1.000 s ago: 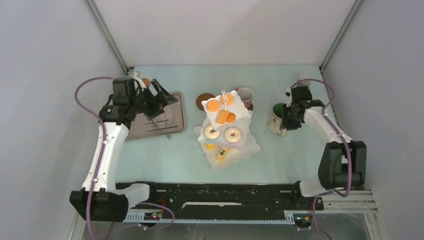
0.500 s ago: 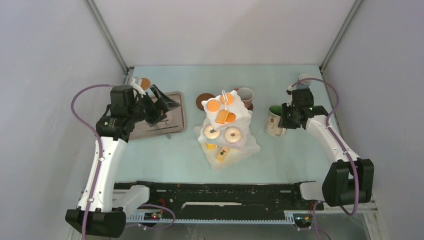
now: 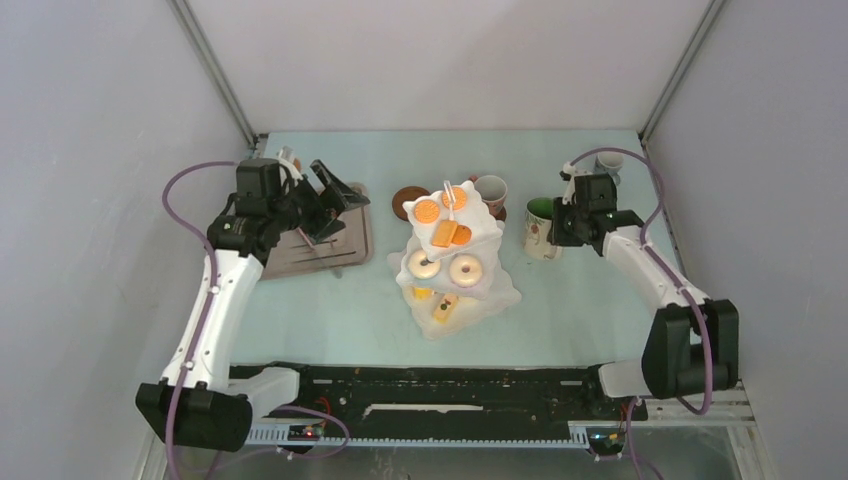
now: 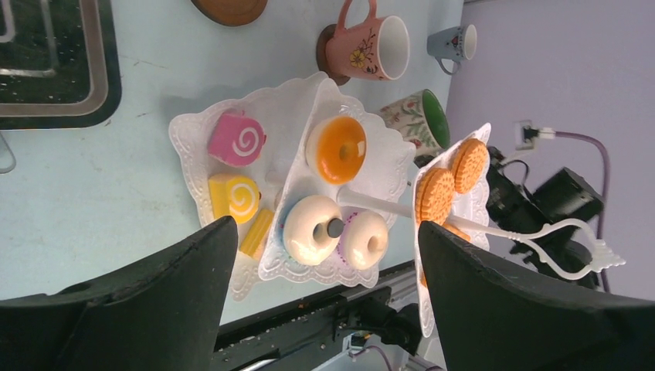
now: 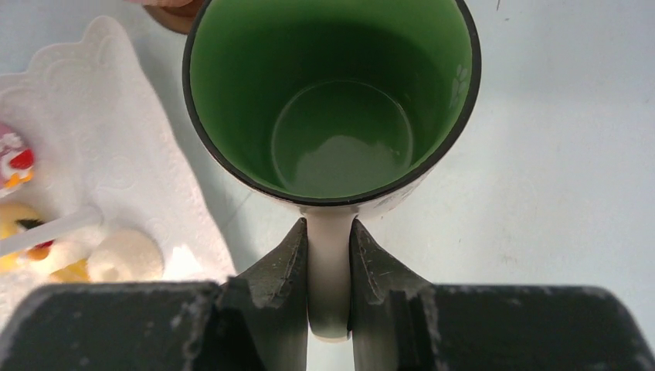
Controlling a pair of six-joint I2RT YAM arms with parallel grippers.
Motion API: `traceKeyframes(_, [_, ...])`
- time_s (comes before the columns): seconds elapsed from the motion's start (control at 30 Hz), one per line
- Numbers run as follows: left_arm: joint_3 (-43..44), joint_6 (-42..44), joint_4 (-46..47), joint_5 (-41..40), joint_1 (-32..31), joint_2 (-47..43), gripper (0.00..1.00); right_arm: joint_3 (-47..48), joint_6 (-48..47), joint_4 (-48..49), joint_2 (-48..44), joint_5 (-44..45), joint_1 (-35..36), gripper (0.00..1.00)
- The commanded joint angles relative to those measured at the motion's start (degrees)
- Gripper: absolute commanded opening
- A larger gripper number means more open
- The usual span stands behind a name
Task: Serve the afternoon tea
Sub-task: Pick up the cup at the center of the board.
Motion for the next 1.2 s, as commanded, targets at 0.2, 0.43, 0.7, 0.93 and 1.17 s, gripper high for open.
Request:
traceKeyframes(0.2, [3.23, -5.04, 6.52, 3.85, -0.10, 5.17, 0.93, 1.33, -6.59, 23.11, 9.54, 0.80, -2.16, 0.00])
traceKeyframes(0.43, [5.57, -4.30, 12.87, -5.22, 0.02, 15.57, 0.93, 8.50, -11.92, 24.88, 19.73, -7.10, -4.26, 0.00])
traceKeyframes(0.7, [22.97, 6.74, 18.37, -11.31, -2.42, 35.12, 0.91, 22.44, -19.82, 22.32, 31.31, -19.05, -4.55, 0.00])
traceKeyframes(0.93, [41.09, 12.98, 18.13, -10.92, -5.28, 50.78, 0.91, 40.58, -26.56, 11.52, 41.58, -25.63, -4.82, 0.00])
traceKeyframes(1.17, [48.12, 13.84, 24.12, -10.48, -7.05, 59.77, 0.92, 52.67, -29.99, 7.33, 49.65, -31.56, -4.09, 0.00])
